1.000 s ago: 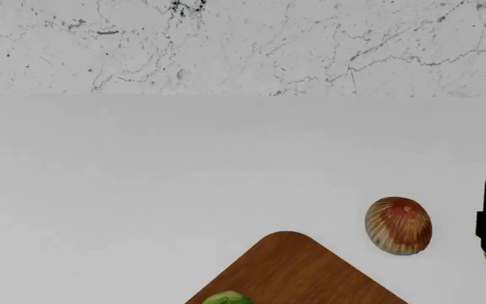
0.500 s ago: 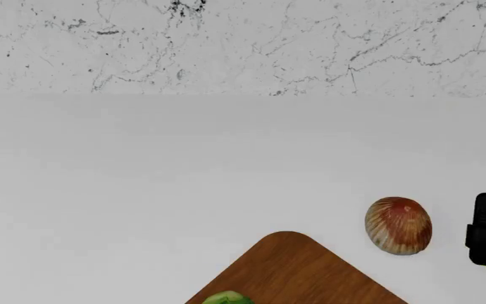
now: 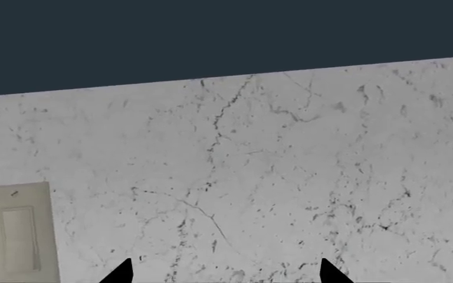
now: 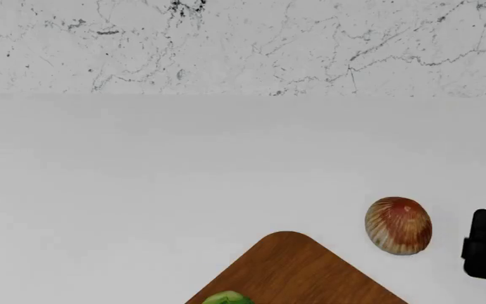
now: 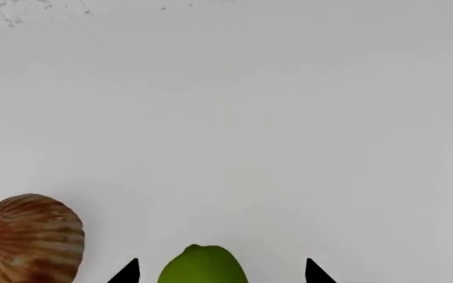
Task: Clear the non-vegetable object off the cutting board and place the vegetables onto it.
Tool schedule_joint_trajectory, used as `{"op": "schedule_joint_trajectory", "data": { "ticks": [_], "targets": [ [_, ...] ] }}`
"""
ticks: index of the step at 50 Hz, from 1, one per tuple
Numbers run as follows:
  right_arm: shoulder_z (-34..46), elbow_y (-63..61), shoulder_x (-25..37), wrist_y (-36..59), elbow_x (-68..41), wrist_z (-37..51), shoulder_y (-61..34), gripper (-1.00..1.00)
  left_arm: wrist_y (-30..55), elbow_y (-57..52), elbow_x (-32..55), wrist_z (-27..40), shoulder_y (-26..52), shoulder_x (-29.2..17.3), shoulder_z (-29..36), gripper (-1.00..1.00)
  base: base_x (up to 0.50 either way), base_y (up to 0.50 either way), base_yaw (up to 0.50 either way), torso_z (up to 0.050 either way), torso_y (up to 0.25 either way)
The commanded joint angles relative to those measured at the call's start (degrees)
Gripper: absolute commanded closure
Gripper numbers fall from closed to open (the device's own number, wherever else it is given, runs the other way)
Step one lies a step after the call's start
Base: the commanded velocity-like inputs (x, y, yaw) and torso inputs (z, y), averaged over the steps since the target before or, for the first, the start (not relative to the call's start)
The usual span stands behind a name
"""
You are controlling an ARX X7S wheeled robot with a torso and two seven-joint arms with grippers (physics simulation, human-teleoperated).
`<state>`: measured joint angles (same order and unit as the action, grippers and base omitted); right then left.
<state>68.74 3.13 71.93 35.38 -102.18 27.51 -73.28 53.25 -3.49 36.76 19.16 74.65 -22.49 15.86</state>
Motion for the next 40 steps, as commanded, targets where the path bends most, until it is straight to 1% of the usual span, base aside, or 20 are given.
{"op": "schedule_joint_trajectory", "data": {
  "ticks": [1,20,26,27,33,37,40],
  "targets": [
    [-0.5,2.0,-2.1,-2.9,1.5,-3.3,2.2,-1.00,-0.1,-0.7,-0.4,-1.7,-0.6,1.0,-1.8,-1.00,0.00,0.00,0.00,0.000,0.000],
    [0.5,4.5,-4.4,-5.3,1.1,-5.7,5.9,-1.00,-0.4,-0.4,-0.2,-1.7,-0.7,0.7,-1.7,-1.00,0.01,0.00,0.00,-0.001,0.000],
    [0.8,4.3,-4.0,-6.1,0.5,-5.5,7.5,-1.00,-0.7,-0.1,-0.3,-1.7,-0.8,0.6,-1.6,-1.00,0.01,0.00,0.00,0.000,0.000],
    [1.0,4.0,-3.8,-5.7,0.9,-4.8,7.4,1.00,-0.8,-0.1,-0.3,-1.8,-0.8,0.6,-1.6,-1.00,0.02,0.00,0.00,0.000,0.000],
    [0.5,1.5,-1.9,-5.5,0.3,-3.6,7.1,1.00,-0.6,-0.3,0.0,-1.6,-0.7,0.6,-1.8,-1.00,0.01,0.00,0.00,0.000,0.000],
    [-0.3,-1.0,-0.2,-1.8,-0.6,-1.7,4.3,1.00,-0.2,-0.5,0.3,-1.6,-0.1,0.6,-1.9,-1.00,0.00,0.00,0.00,0.000,0.000],
    [-1.6,-3.3,0.2,3.7,-0.8,0.0,-0.5,1.00,-0.4,-0.6,0.3,-1.6,-0.3,0.5,-1.9,-1.00,0.01,0.00,0.00,0.000,0.000]
  ]
}}
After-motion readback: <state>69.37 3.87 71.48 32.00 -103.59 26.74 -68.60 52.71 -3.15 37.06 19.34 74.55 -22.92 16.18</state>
